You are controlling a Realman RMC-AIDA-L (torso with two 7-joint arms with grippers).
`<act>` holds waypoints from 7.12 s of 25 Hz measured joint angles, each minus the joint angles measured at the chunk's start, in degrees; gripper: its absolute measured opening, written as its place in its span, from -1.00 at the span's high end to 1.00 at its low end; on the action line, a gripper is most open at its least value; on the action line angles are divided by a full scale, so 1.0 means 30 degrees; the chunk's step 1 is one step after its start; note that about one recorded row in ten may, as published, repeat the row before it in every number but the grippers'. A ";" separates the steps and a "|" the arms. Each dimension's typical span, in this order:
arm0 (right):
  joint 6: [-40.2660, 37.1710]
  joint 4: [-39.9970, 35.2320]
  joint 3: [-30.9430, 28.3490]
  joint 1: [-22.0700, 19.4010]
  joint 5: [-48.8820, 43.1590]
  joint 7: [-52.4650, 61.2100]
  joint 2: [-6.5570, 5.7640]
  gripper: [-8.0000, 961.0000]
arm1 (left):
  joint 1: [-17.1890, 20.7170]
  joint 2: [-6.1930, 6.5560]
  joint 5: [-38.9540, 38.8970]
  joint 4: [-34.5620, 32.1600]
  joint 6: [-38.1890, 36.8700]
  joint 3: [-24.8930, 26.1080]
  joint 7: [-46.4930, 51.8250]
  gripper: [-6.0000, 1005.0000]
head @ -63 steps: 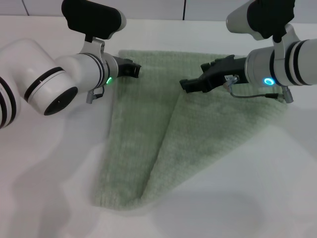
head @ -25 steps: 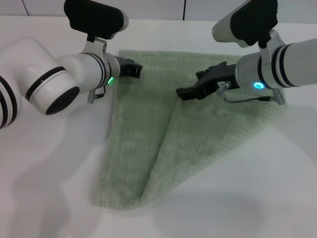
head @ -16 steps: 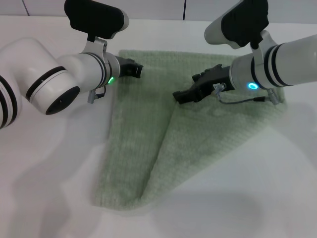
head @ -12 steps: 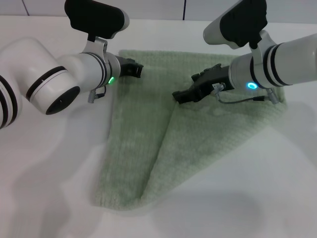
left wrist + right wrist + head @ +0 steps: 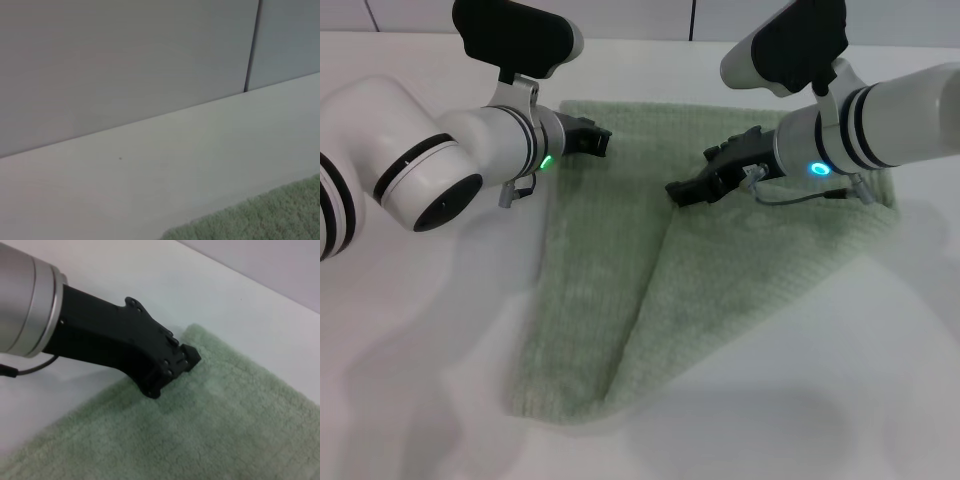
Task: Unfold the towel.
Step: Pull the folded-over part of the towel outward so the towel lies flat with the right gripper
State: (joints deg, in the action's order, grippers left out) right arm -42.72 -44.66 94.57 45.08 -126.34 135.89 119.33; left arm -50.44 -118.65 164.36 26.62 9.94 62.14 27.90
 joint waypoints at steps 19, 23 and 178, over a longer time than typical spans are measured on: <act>0.0063 0.0995 0.0163 0.0497 0.0367 -0.0268 0.0041 -0.57 | 0.0026 0.0029 0.0002 0.0003 0.0028 0.0042 -0.0033 0.99; 0.0063 0.1002 0.0172 0.0500 0.0391 -0.0268 0.0039 -0.57 | 0.0026 0.0029 0.0004 0.0002 0.0028 0.0069 -0.0042 0.99; -2.2715 -0.9451 0.3341 0.2171 -0.7933 0.9462 0.0068 0.92 | 0.0758 0.0146 0.0145 0.1394 0.0964 0.1524 -0.1568 0.99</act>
State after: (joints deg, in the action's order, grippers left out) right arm -110.87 -73.02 104.59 51.60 -150.14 164.28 119.53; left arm -48.16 -118.21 164.79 30.80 12.83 66.71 23.20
